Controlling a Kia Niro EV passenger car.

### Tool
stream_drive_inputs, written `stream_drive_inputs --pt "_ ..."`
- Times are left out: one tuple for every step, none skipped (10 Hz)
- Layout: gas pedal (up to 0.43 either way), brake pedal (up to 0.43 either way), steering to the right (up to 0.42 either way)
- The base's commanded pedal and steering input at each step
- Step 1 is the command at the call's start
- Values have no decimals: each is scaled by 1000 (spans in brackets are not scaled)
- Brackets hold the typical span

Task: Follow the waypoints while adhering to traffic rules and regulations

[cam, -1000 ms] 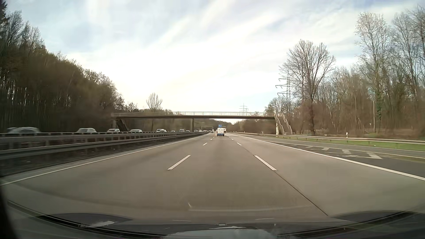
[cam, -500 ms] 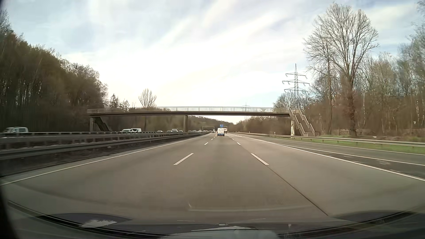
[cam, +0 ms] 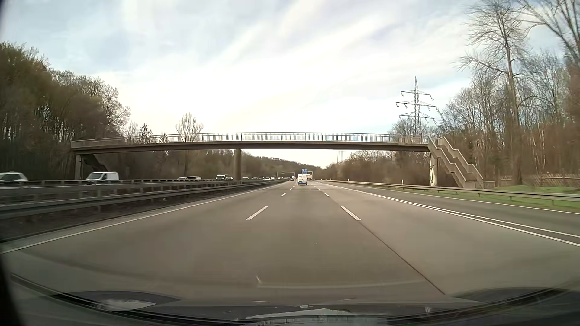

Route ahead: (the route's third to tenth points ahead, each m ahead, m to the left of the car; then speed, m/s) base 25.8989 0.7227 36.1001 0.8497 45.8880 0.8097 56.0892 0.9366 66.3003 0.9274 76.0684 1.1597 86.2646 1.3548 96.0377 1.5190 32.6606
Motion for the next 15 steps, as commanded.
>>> stream_drive_inputs --pt "248 0 -4" --pt "248 0 -4" --pt "248 0 -4" --pt "248 0 -4" --pt "248 0 -4" --pt "248 0 -4" --pt "228 0 -3" --pt "220 0 -3" --pt "177 0 -2" --pt "130 0 -2" --pt "98 0 -2" --pt "59 0 -2" --pt "8 0 -2" --pt "0 0 -2" --pt "0 0 -2"
